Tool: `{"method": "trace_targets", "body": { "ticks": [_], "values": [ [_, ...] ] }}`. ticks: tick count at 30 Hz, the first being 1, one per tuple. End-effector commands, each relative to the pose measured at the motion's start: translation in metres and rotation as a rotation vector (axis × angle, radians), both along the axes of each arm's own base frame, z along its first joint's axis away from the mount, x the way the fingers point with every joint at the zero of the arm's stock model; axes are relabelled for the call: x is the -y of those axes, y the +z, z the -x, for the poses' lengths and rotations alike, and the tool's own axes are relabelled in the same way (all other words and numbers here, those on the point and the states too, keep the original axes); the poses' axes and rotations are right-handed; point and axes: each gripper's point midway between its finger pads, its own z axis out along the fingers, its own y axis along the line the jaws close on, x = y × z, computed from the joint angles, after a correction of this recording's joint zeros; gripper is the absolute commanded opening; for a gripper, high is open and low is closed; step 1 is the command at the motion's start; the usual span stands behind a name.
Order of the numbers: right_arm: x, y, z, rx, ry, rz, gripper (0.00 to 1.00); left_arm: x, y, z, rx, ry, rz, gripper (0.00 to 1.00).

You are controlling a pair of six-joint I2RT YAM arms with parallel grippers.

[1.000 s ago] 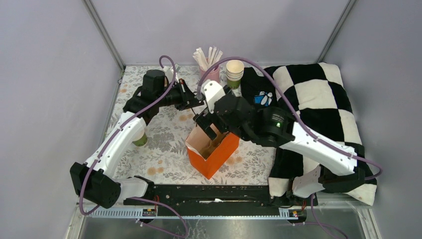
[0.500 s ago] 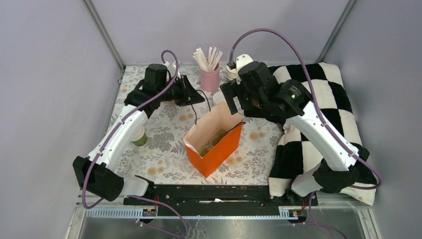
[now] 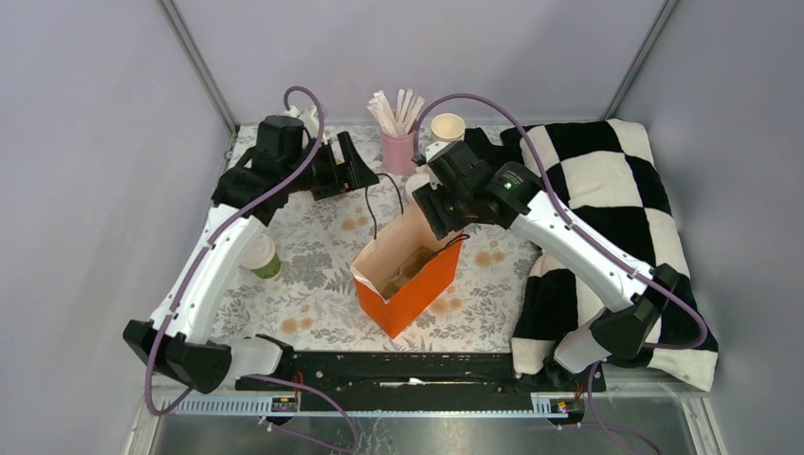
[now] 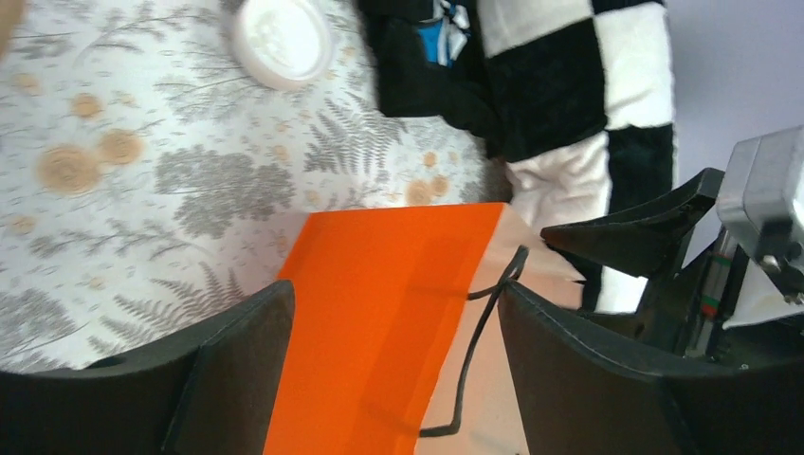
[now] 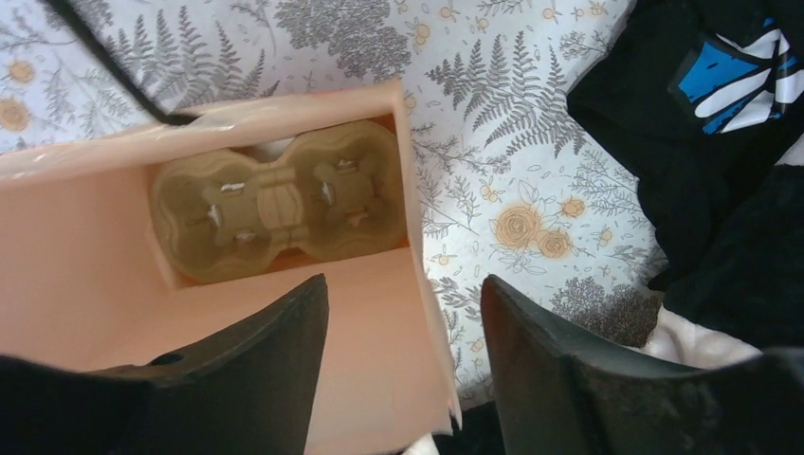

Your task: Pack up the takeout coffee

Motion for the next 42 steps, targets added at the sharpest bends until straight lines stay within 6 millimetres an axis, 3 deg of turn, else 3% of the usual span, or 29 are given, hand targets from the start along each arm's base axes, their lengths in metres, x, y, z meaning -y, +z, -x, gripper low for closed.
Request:
{"method": "trace_targets", "body": {
  "ticks": [1, 7, 12, 16, 18, 21, 25, 28, 30, 35, 38, 42],
  "values": [
    [0.005, -0.003, -0.024, 0.083, -0.060, 0.037, 0.60, -0.043, 0.015, 0.007, 0.072, 0.169, -0.123, 0.83],
    [0.035, -0.002, -0.036, 0.166, -0.144, 0.100, 0.29, -0.093, -0.008, 0.019, 0.018, 0.395, -0.268, 0.83],
    [0.060, 0.000, -0.042, 0.203, -0.182, 0.145, 0.19, -0.127, -0.030, 0.028, -0.039, 0.557, -0.359, 0.87],
    [0.084, 0.004, -0.049, 0.229, -0.237, 0.183, 0.16, -0.155, -0.041, 0.032, -0.079, 0.693, -0.434, 0.91],
    [0.093, 0.006, -0.050, 0.232, -0.256, 0.183, 0.20, -0.176, -0.048, 0.033, -0.110, 0.765, -0.497, 0.94],
    [0.094, 0.007, -0.048, 0.227, -0.241, 0.171, 0.35, -0.221, -0.057, 0.037, -0.169, 0.914, -0.599, 0.99],
    [0.083, 0.014, -0.040, 0.197, -0.200, 0.099, 0.59, -0.271, -0.079, 0.038, -0.235, 1.061, -0.620, 0.99],
    [0.073, 0.024, -0.033, 0.170, -0.178, 0.033, 0.69, -0.296, -0.096, 0.037, -0.273, 1.142, -0.563, 0.99],
    [0.067, 0.032, -0.030, 0.166, -0.162, -0.010, 0.77, -0.301, -0.107, 0.033, -0.287, 1.133, -0.516, 0.99],
    [0.066, 0.040, -0.027, 0.183, -0.140, -0.036, 0.81, -0.290, -0.130, 0.033, -0.339, 1.001, -0.536, 0.95],
    [0.065, 0.037, -0.025, 0.178, -0.134, -0.041, 0.82, -0.273, -0.135, 0.028, -0.319, 0.869, -0.501, 0.92],
    [0.064, 0.035, -0.026, 0.186, -0.128, -0.043, 0.84, -0.268, -0.144, 0.025, -0.317, 0.770, -0.526, 0.94]
  ]
}}
